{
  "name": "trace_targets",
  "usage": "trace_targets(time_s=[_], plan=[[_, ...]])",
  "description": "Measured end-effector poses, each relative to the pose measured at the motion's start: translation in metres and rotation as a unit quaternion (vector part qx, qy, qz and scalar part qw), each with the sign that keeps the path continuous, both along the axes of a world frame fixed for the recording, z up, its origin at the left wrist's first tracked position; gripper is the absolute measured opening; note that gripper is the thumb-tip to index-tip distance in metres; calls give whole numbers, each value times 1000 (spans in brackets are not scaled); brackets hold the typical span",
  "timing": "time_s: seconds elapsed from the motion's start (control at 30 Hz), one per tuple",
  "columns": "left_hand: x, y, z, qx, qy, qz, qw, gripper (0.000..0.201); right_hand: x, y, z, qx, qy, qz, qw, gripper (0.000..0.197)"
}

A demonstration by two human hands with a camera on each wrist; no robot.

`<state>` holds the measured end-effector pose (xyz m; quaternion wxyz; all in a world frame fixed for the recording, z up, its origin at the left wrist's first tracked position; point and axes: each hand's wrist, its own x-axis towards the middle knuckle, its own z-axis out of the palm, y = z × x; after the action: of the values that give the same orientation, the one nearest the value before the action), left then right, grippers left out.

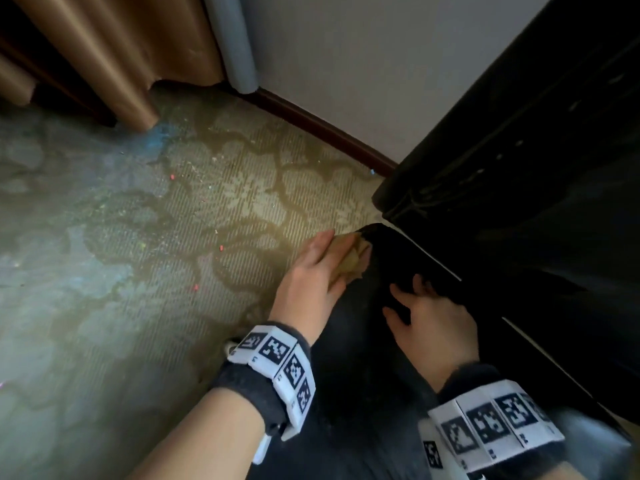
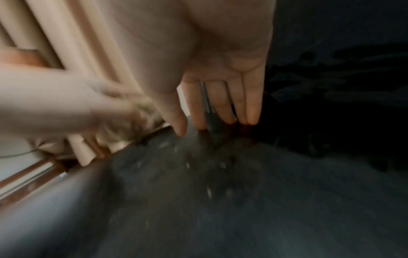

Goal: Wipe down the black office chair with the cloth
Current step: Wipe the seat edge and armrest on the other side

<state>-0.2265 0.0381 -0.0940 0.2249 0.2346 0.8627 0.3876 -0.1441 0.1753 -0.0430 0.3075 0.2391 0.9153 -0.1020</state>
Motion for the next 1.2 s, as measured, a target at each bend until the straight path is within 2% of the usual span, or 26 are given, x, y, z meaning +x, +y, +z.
trace_targets(time_s=[0.1, 0.23, 0.33, 0.47, 0.57, 0.67, 0.8, 0.9, 1.03, 1.2], plan=[[-1, -2, -11, -21, -31, -16, 999, 59, -12, 6, 12, -13, 31, -32, 999, 39], [0, -7, -13, 0, -24, 19, 1000, 55, -32, 20, -2, -44, 98, 2, 994, 51], [8, -44, -13, -5, -38, 5, 999, 58, -42, 22, -16, -72, 68, 50, 994, 60], [13, -89, -4, -12, -104, 1, 994, 60, -40, 19, -23, -56, 62, 81, 993, 62], [-19, -57, 5, 38, -82, 21, 996, 65, -40, 19, -24, -52, 66, 83, 993, 61], [-54, -1, 11, 54, -35, 44, 997, 59, -41, 19, -25, -51, 73, 89, 992, 61], [-32, 27, -8, -6, -68, -99, 993, 63, -42, 20, -24, -63, 77, 73, 992, 55], [-24, 24, -18, -1, -65, -83, 994, 61, -43, 23, -24, -66, 67, 69, 993, 52], [-23, -5, -14, 7, -37, -89, 995, 59, -45, 26, -21, -62, 40, 85, 994, 61], [6, -88, -14, 0, -74, -104, 992, 60, -49, 26, -17, -51, 26, 89, 994, 62]])
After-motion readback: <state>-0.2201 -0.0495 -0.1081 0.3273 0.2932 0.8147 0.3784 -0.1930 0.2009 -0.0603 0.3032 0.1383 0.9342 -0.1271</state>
